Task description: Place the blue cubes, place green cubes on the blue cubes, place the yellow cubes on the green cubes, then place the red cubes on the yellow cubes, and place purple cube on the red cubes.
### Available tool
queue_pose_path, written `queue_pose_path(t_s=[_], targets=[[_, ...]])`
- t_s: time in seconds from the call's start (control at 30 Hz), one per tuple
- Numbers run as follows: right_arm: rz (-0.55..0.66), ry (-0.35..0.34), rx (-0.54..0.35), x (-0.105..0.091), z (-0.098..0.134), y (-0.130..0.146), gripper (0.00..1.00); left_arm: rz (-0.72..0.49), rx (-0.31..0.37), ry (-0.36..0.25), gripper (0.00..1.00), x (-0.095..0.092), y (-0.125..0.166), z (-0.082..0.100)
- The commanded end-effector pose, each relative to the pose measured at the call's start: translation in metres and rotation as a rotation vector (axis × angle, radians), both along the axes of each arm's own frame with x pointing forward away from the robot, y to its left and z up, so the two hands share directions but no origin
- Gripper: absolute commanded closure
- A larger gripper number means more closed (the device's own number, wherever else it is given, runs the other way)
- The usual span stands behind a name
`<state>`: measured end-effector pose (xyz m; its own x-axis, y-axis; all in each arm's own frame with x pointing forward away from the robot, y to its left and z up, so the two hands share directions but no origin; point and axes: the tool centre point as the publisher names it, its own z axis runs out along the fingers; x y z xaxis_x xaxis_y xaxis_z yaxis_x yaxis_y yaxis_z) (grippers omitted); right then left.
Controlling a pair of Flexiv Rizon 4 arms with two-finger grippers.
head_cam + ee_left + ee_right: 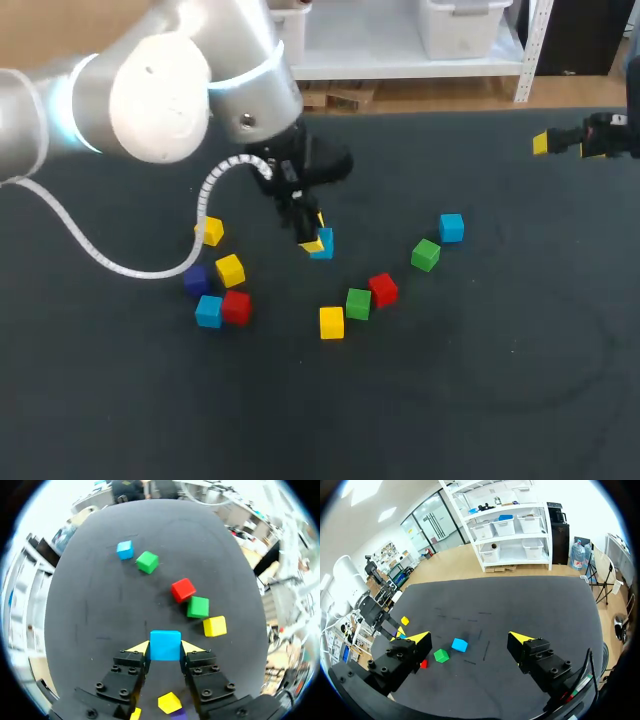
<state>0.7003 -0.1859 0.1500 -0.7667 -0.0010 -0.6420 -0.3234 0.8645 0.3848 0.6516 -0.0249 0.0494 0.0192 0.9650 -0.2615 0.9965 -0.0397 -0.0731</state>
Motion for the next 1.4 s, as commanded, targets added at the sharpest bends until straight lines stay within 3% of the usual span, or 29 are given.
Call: queue_pose_path(t_s=[0.03,0.5,1.03,1.4], targets=[[-0.002,0.000,-0.002,0.000,0.000,0.001,0.00,0.075,0.043,0.009,1.00,0.005,-0.016,-0.004],[-0.002,0.000,-0.002,0.000,0.000,0.001,0.00,0.122,0.054,0.061,1.00,0.020,-0.032,-0.032],[-0.002,0.000,-0.002,0.000,0.000,0.001,0.00,0.114,0.089,0.043,1.00,0.038,-0.020,-0.038],[-0.002,0.000,-0.002,0.000,0.000,0.001,0.00,0.095,0.100,0.046,1.00,0.039,-0.014,-0.044]])
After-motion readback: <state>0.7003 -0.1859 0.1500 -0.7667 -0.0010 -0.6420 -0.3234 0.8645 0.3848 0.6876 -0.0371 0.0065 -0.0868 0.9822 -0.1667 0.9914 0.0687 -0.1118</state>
